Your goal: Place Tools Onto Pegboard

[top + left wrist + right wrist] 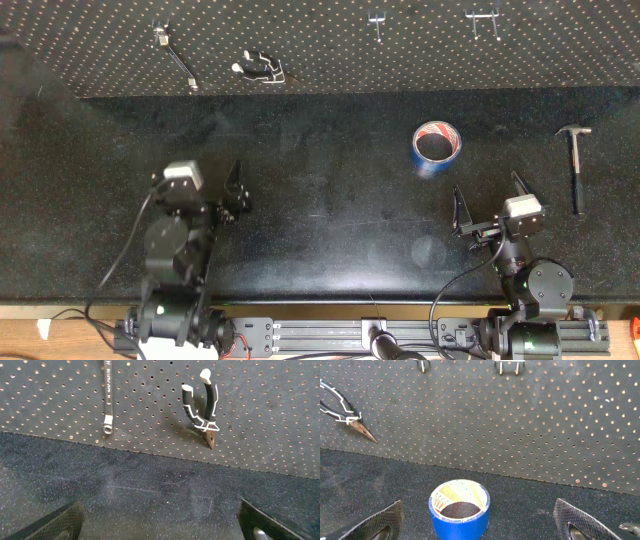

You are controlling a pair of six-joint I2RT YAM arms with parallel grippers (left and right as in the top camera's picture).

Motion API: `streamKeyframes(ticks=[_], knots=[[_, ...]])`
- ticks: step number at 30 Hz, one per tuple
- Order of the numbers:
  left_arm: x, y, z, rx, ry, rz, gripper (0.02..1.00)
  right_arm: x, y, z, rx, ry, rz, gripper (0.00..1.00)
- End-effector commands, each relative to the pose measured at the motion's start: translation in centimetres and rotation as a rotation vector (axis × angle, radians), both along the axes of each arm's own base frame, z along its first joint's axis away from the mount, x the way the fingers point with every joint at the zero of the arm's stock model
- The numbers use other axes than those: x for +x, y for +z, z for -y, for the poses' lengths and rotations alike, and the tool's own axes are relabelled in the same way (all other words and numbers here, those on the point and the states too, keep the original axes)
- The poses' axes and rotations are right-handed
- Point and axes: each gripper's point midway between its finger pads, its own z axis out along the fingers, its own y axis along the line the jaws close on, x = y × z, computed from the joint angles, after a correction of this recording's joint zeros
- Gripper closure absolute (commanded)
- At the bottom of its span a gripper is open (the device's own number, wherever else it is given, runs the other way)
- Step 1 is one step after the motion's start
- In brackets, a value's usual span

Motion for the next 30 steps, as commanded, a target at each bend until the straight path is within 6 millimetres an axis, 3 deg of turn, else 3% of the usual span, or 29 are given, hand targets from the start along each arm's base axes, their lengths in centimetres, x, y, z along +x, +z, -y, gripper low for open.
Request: streamKeyframes(ticks=[1,11,30], knots=[[-1.3,0.2,0.3,-0.023,-0.048,0.087,0.023,-0.1,0.0,-0.3,0.012,0.015,-0.001,0.025],[-2.8,-0.1,0.0,-0.014,-0.027,0.238,0.023,-0.1,0.0,-0.3,0.012,0.015,-0.001,0.025],[-2.9,-1.2,-0.4,-0.01,-0.005,0.196,0.025,-0.1,0.0,-0.3,0.012,0.015,-0.001,0.025]])
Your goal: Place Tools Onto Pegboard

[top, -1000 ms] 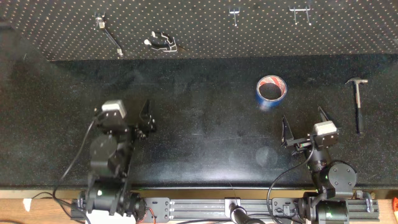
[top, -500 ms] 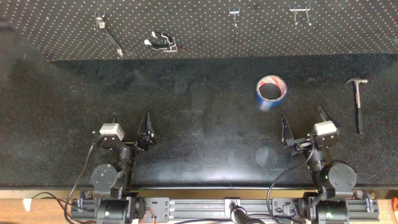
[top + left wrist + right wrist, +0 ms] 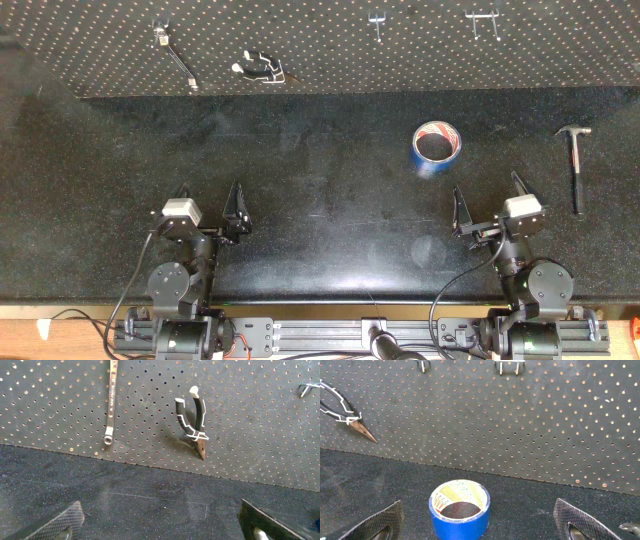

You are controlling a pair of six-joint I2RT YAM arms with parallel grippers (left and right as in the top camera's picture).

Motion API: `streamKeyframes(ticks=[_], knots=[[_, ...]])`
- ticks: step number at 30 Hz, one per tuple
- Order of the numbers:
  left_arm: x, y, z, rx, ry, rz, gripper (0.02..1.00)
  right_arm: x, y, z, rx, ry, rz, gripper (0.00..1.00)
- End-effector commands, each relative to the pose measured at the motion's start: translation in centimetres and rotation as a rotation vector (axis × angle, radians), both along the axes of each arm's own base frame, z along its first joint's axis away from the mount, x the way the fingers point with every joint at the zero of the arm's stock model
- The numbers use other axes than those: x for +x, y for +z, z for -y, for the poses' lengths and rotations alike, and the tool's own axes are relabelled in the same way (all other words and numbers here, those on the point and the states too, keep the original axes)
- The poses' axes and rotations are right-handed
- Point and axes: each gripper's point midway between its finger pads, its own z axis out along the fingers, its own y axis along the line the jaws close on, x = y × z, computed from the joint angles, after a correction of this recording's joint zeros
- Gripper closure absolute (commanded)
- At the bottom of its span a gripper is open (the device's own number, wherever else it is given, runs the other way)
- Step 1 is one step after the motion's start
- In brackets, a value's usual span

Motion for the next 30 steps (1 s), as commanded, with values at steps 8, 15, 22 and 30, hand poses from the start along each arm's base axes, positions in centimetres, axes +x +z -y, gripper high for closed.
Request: streamKeyframes(ticks=[8,15,22,30], knots=[[-0.04,-0.03,-0.1,0.006,0.005,0.004,0.023,-0.09,-0.05,-0.31,0.012,0.016,-0.001,0.025],[-0.04,-0.02,-0.1,0.006,0.005,0.004,0.02,-0.04,-0.17,-0.13,0.011,0.004,-0.006,0.025],[-0.04,-0.02,-0.1,0.006,0.005,0.004,0.023,-0.03,-0.16,-0.12,0.011,0.004,-0.006,0.025],[-0.04,-0.02,-0.1,0.006,0.005,0.004,0.023,-0.03,-0.16,-0.12,0.011,0.004,-0.006,0.025]])
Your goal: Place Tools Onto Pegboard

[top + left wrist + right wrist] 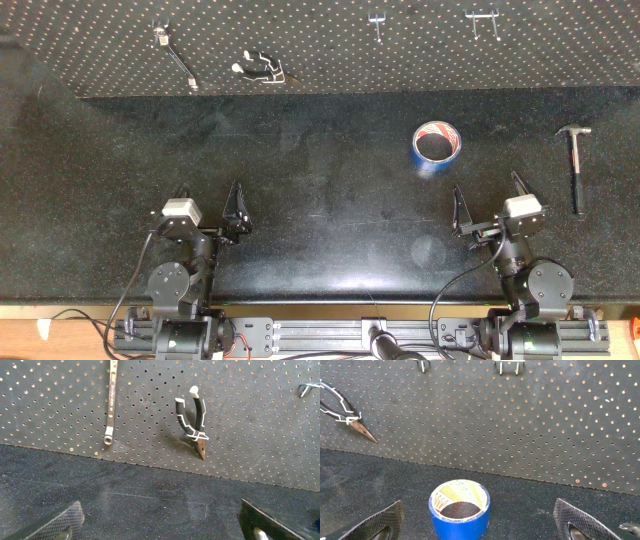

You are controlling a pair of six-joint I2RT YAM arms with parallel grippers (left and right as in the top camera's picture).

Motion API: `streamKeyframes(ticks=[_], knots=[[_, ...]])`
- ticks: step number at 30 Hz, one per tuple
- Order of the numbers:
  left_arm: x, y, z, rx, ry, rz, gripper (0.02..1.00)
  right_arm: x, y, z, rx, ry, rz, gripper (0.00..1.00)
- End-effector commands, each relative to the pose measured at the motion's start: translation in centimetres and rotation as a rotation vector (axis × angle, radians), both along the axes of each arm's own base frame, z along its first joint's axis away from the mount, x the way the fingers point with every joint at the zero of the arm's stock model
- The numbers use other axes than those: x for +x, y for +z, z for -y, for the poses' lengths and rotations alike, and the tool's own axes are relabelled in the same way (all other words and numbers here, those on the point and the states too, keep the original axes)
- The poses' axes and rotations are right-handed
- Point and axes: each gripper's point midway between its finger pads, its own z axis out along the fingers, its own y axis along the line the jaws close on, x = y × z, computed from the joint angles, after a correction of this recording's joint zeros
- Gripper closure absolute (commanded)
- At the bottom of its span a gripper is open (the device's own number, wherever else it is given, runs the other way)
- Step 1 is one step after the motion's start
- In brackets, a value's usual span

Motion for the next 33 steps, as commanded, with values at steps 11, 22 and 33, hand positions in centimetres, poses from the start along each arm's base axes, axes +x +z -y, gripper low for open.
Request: streamKeyframes(ticks=[11,22,33], knots=[[-0.04,-0.09,-0.04,0.022,0.0,0.003,0.023,-0.03,-0.15,-0.13,0.011,0.004,-0.005,0.025],[-0.03,-0.08,-0.04,0.095,-0.006,0.006,0.023,-0.03,-0.15,-0.13,0.011,0.004,-0.005,0.025],[-0.03,-0.08,-0.04,0.095,-0.006,0.006,0.023,0.14,-0.18,0.76,0.005,-0.048,-0.006,0.025]])
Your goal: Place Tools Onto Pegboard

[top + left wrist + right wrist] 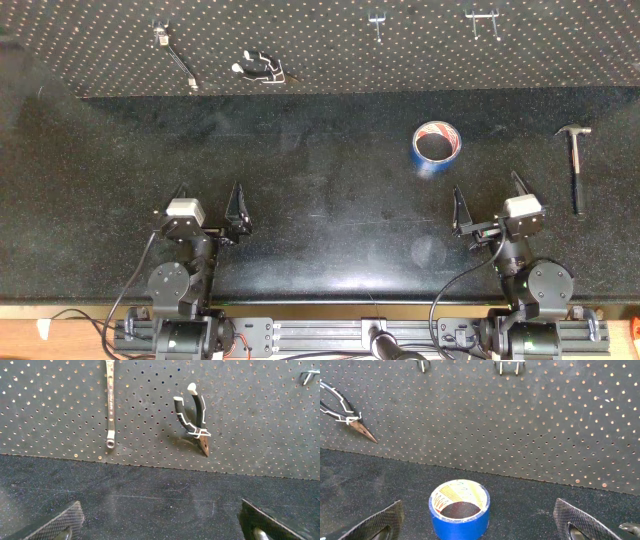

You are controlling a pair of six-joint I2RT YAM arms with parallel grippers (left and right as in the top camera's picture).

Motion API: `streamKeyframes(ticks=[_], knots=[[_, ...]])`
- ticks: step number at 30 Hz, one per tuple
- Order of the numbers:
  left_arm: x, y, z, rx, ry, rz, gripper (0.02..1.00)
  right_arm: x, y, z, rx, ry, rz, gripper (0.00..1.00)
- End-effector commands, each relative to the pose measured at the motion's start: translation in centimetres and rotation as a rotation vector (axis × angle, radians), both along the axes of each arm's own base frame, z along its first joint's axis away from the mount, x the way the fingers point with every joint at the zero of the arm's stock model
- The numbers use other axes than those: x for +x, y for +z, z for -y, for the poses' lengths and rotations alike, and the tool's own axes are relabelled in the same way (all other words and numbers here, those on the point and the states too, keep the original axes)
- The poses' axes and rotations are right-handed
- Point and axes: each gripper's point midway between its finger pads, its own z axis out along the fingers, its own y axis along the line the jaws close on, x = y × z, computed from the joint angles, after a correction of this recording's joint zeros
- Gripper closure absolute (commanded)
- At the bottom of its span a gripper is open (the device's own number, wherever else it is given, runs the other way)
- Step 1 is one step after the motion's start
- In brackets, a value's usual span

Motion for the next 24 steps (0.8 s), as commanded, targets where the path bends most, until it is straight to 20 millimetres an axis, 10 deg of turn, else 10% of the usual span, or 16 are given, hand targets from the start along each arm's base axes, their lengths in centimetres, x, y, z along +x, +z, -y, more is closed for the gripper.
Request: streamKeyframes(ticks=[1,11,18,24], knots=[[0.0,-0.1,0.0,0.016,0.0,0.002,0.027,0.1,-0.2,0.7,0.005,-0.047,-0.005,0.025],[0.0,-0.1,0.0,0.016,0.0,0.002,0.02,1.6,2.4,0.6,0.269,-0.065,-0.156,0.025],[0.0,-0.1,0.0,0.016,0.0,0.002,0.023,5.6,3.9,-3.4,0.245,0.026,-0.568,0.027],[0.0,-0.1,0.0,0.016,0.0,0.002,0.023,9.0,1.5,-7.8,0.095,0.094,-0.858,0.025]])
